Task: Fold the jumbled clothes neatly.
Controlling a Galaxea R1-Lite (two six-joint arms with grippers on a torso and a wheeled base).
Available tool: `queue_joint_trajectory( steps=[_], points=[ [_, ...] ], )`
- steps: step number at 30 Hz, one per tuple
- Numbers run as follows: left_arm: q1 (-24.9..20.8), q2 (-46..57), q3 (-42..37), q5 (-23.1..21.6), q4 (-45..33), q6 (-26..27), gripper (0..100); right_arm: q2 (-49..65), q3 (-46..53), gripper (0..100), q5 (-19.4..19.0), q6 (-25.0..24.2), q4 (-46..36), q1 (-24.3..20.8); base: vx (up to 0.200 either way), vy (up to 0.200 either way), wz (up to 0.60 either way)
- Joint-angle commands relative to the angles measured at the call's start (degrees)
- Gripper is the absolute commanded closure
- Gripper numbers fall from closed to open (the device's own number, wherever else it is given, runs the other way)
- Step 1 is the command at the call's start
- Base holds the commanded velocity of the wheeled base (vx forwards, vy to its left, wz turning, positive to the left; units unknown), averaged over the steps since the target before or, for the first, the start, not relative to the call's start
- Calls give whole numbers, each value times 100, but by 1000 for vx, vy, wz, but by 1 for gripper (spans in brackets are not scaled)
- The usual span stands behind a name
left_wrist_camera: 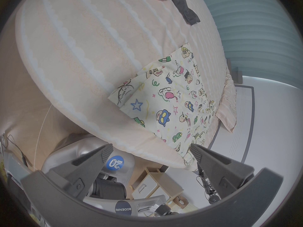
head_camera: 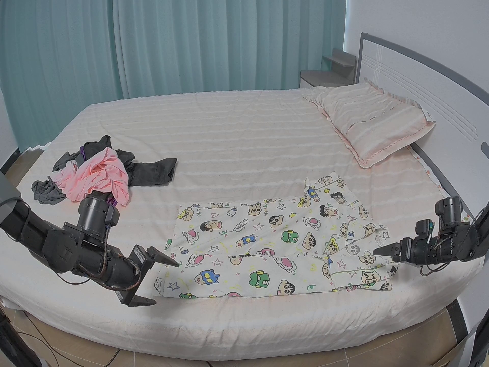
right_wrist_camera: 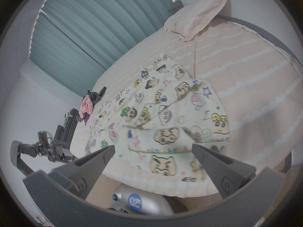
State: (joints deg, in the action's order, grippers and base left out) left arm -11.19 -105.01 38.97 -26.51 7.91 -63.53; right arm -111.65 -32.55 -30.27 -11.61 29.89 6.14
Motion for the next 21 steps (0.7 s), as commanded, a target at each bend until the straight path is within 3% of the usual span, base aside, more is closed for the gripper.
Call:
queue_joint_trajectory(
  steps=[1, 4, 11, 21],
  points=[
    [-6, 7, -118, -3, 220, -2, 0, -674, 56, 0, -480, 396, 43, 678, 0, 0, 0],
    [-15, -11, -118, 6, 237, -2, 0, -709, -23, 0, -717, 449, 8, 818, 0, 0, 0],
    [-41, -20, -162, 6, 264, -2, 0, -946, -32, 0, -831, 871, 43, 836, 0, 0, 0],
    [-50, -28, -215, 50, 351, -2, 0, -884, -59, 0, -1227, 897, 52, 818, 0, 0, 0]
  ],
)
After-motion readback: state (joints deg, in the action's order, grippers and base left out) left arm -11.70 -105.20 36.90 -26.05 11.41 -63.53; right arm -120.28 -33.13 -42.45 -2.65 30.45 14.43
